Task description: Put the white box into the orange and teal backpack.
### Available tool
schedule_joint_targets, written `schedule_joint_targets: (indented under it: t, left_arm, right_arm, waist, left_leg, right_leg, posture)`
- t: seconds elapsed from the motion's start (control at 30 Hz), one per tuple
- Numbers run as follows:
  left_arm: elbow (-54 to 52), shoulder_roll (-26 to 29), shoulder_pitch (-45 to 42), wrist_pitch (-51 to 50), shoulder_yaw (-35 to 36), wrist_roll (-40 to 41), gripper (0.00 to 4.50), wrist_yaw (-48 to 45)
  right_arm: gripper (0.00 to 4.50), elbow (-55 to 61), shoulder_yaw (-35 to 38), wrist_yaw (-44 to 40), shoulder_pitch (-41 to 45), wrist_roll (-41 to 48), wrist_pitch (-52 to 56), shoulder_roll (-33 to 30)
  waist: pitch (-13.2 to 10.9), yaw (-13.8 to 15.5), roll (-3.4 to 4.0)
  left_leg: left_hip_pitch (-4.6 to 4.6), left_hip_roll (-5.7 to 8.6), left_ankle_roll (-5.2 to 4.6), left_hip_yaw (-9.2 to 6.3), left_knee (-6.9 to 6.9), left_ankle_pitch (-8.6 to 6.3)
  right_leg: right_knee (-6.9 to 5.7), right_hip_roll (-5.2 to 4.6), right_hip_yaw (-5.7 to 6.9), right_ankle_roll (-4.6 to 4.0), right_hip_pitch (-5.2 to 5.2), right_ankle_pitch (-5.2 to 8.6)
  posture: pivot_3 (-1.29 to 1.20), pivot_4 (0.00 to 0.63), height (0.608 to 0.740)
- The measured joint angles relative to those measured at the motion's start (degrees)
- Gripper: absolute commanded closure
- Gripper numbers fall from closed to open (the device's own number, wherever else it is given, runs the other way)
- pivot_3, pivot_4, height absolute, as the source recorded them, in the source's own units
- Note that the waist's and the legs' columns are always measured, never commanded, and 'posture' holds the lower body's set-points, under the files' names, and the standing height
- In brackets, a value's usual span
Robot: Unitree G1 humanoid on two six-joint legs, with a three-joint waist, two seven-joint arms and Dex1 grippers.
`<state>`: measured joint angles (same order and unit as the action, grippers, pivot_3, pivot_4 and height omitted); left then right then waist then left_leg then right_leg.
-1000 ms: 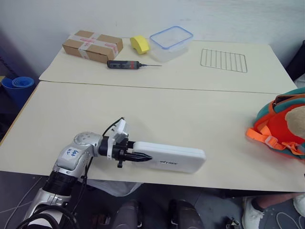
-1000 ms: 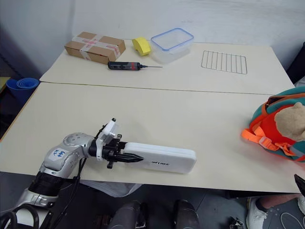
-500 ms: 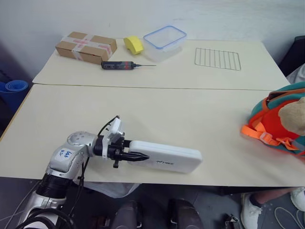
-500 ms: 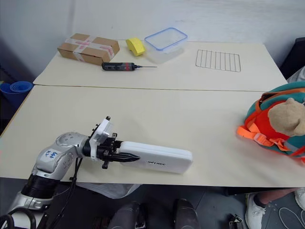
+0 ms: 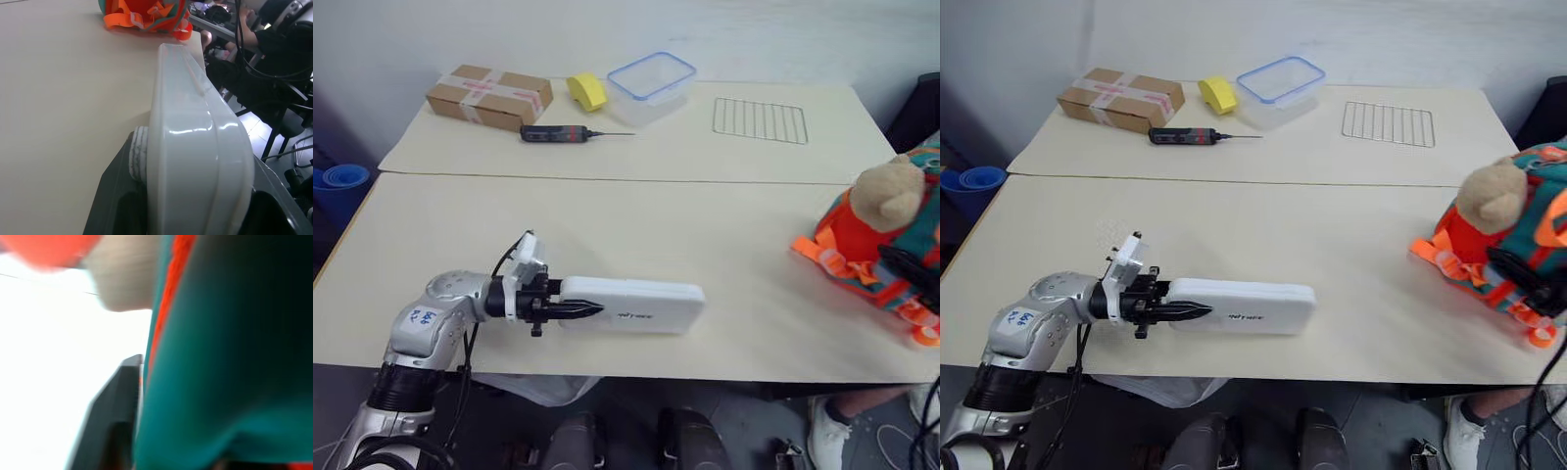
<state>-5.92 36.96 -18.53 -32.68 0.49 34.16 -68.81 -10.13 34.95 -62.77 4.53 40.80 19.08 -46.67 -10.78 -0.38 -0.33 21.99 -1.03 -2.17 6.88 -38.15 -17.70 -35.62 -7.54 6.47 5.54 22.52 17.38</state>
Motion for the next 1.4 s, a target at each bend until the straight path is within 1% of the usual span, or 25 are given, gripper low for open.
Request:
schedule_joint_targets:
  t: [0.03, 0.13, 0.27, 0.37, 0.47, 0.53, 0.57, 0.63, 0.7, 0.73, 0.8, 0.83, 0.93, 1.0, 1.1, 1.23, 1.4]
  left_arm:
    - [0.1, 0.0, 0.62, 0.1, 0.62, 0.16, 3.05, 0.09]
    - [1.39, 0.33, 2.04, 0.31, 2.28, 0.58, 3.05, 0.05]
    - [2.99, 1.42, 3.75, -0.28, 5.57, 1.91, 3.05, 0.44]
    - [3.5, 5.78, 5.29, -5.53, 10.27, 5.46, 3.05, 0.35]
    - [4.45, 9.35, 5.77, -10.04, 15.25, 8.62, 3.05, 0.35]
    - [5.73, 10.77, 5.48, -11.97, 18.27, 10.83, 3.05, 0.31]
    - [7.37, 11.33, 4.96, -12.53, 19.99, 11.48, 3.05, 0.51]
    - [10.27, 12.23, 3.54, -12.79, 23.39, 11.76, 3.05, 1.49]
    - [11.01, 12.95, 2.86, -12.9, 25.36, 12.36, 3.05, 1.73]
    - [10.89, 12.95, 2.84, -12.97, 25.81, 13.0, 3.05, 1.68]
    - [10.14, 12.91, 2.71, -13.13, 26.57, 14.12, 3.05, 1.67]
    - [8.78, 12.68, 2.52, -13.04, 26.71, 14.67, 3.05, 1.82]
    - [5.91, 11.78, 0.75, -13.08, 26.57, 16.1, 3.05, 2.4]
    - [2.04, 10.23, -2.54, -13.75, 25.8, 18.61, 3.05, 3.59]
    - [-1.92, 8.2, -7.59, -14.34, 22.61, 20.62, 3.05, 4.83]
    - [-2.54, 5.68, -12.81, -14.0, 17.61, 20.37, 3.05, 5.4]
    - [-2.12, 4.86, -16.81, -11.87, 9.87, 16.39, 3.05, 3.11]
  right_arm:
    - [4.48, 3.35, -1.25, 0.57, -0.18, 1.17, 1.49, 1.28]
    - [4.48, 12.75, -4.17, 3.17, -0.06, 4.86, 5.82, 4.29]
    - [4.48, 26.21, -11.02, 8.47, 1.24, 11.49, 12.14, 9.1]
    - [4.48, 37.28, -17.1, 11.58, 1.81, 19.6, 18.18, 9.81]
    - [4.48, 43.69, -18.78, 12.07, 1.74, 27.31, 22.33, 7.21]
    - [4.48, 45.6, -18.48, 12.58, 1.2, 34.38, 25.6, 3.23]
    - [4.48, 46.22, -17.92, 12.8, 0.37, 39.06, 27.52, 0.28]
    - [4.48, 46.45, -14.83, 13.28, -2.41, 48.18, 31.05, -5.7]
    - [4.48, 46.19, -11.45, 13.24, -5.09, 54.04, 33.61, -9.72]
    - [4.48, 45.79, -10.1, 12.8, -6.58, 55.06, 34.76, -11.09]
    - [4.48, 44.39, -7.52, 10.99, -9.08, 54.47, 36.32, -12.29]
    - [4.48, 43.06, -6.87, 9.66, -9.79, 52.6, 36.3, -12.3]
    - [4.48, 40.64, -6.84, 7.45, -9.94, 47.82, 35.7, -12.02]
    - [4.48, 39.18, -7.63, 5.73, -9.2, 44.29, 34.57, -10.78]
    - [4.48, 38.89, -9.22, 4.65, -7.69, 41.85, 33.91, -8.98]
    - [4.48, 38.68, -10.28, 4.03, -7.29, 38.9, 33.16, -7.36]
    - [4.48, 37.76, -10.73, 3.39, -6.97, 37.19, 33.03, -6.68]
  waist:
    - [0.0, -0.08, 0.01]
    - [-0.01, 0.04, 0.01]
    - [-0.01, -0.02, 0.01]
    - [-0.03, -0.45, 0.04]
    - [-0.04, -0.33, 0.04]
    - [-0.05, 0.12, 0.01]
    - [-0.06, 0.37, 0.01]
    - [-0.13, 0.71, -0.12]
    - [-0.16, 0.79, -0.28]
    - [-0.15, 0.83, -0.3]
    - [-0.12, 0.85, -0.41]
    - [-0.13, 0.85, -0.48]
    - [-0.14, 1.02, -0.51]
    - [-0.15, 1.36, -0.52]
    - [-0.15, 1.73, -0.52]
    - [-0.15, 1.85, -0.52]
    - [-0.16, 1.85, -0.53]
  left_leg:
    - [-0.01, 0.0, 0.01, 0.0, 0.0, 0.01]
    - [0.0, -0.01, 0.03, 0.0, 0.01, 0.01]
    - [0.02, -0.03, 0.08, -0.01, 0.05, -0.03]
    - [0.13, -0.09, 0.15, -0.05, 0.11, -0.07]
    - [0.17, -0.06, 0.1, -0.12, 0.1, -0.12]
    - [0.17, 0.02, -0.02, -0.15, 0.06, -0.19]
    - [0.17, 0.05, -0.06, -0.17, 0.05, -0.21]
    - [0.18, 0.09, -0.13, -0.27, 0.04, -0.25]
    - [0.18, 0.1, -0.18, -0.3, 0.05, -0.3]
    - [0.18, 0.11, -0.2, -0.3, 0.05, -0.33]
    - [0.19, 0.12, -0.22, -0.3, 0.05, -0.36]
    - [0.19, 0.13, -0.22, -0.3, 0.04, -0.36]
    - [0.23, 0.16, -0.23, -0.29, 0.02, -0.35]
    - [0.22, 0.16, -0.2, -0.29, 0.0, -0.34]
    - [0.2, 0.15, -0.12, -0.26, -0.01, -0.28]
    - [0.21, 0.15, -0.1, -0.19, -0.02, -0.22]
    - [0.22, 0.15, -0.15, -0.13, -0.05, -0.17]
  right_leg:
    - [-0.02, 0.0, 0.0, 0.0, 0.01, 0.0]
    - [-0.04, -0.01, -0.01, 0.0, 0.04, 0.0]
    - [-0.05, -0.01, -0.04, -0.02, 0.12, 0.01]
    - [-0.12, 0.0, -0.02, -0.11, 0.29, 0.06]
    - [-0.09, -0.02, 0.04, -0.14, 0.25, 0.07]
    - [-0.02, -0.15, 0.04, -0.14, 0.21, 0.07]
    - [-0.02, -0.21, 0.05, -0.13, 0.2, 0.07]
    - [0.04, -0.28, 0.12, -0.14, 0.13, 0.07]
    - [0.13, -0.31, 0.17, -0.12, 0.07, 0.06]
    - [0.16, -0.32, 0.17, -0.11, 0.04, 0.05]
    - [0.19, -0.33, 0.19, -0.1, 0.03, 0.05]
    - [0.2, -0.33, 0.19, -0.08, 0.03, 0.04]
    - [0.21, -0.33, 0.2, -0.03, 0.02, 0.01]
    - [0.18, -0.3, 0.21, -0.02, 0.03, 0.0]
    - [0.1, -0.2, 0.2, -0.01, 0.03, 0.0]
    - [0.05, -0.06, 0.2, 0.01, 0.03, -0.01]
    - [0.03, 0.01, 0.17, 0.03, 0.02, -0.02]
  posture:
    - [0.0, 0.15, 0.74]
    - [0.0, 0.15, 0.74]
    - [0.0, 0.15, 0.74]
    - [0.0, 0.15, 0.74]
    - [0.0, 0.15, 0.74]
    - [0.0, 0.15, 0.74]
    - [0.0, 0.15, 0.74]
    - [0.0, 0.15, 0.74]
    - [0.0, 0.15, 0.74]
    - [0.0, 0.15, 0.74]
    - [0.0, 0.15, 0.74]
    - [0.0, 0.15, 0.74]
    - [0.0, 0.15, 0.74]
    - [0.0, 0.15, 0.74]
    - [0.0, 0.15, 0.74]
    - [0.0, 0.15, 0.74]
    - [0.0, 0.15, 0.74]
